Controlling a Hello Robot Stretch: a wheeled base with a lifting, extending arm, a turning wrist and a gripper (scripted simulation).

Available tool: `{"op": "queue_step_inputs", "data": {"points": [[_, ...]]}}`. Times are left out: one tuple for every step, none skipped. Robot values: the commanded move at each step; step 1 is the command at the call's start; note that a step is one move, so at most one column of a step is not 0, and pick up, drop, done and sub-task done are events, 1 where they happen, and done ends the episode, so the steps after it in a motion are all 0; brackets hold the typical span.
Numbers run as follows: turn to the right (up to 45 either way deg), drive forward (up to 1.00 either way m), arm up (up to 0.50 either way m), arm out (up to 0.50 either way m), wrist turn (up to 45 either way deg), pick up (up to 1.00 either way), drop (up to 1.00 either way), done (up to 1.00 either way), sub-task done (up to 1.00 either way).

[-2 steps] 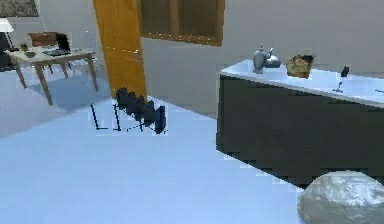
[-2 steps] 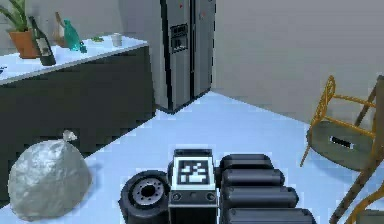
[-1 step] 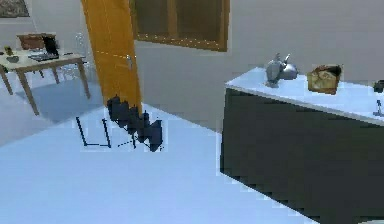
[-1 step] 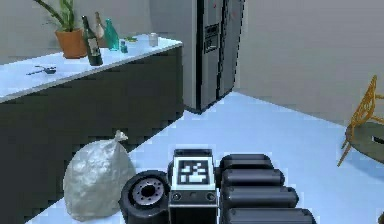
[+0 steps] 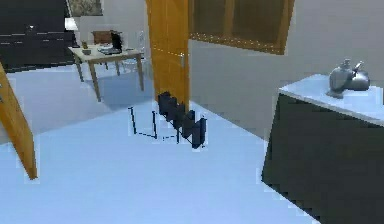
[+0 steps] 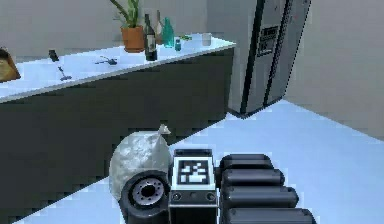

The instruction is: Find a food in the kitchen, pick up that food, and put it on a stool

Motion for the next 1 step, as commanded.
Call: {"op": "queue_step_inputs", "data": {"points": [[-3.0,0.0,0.0,0.0,0.0,0.0,0.0,0.0,0.0]]}}
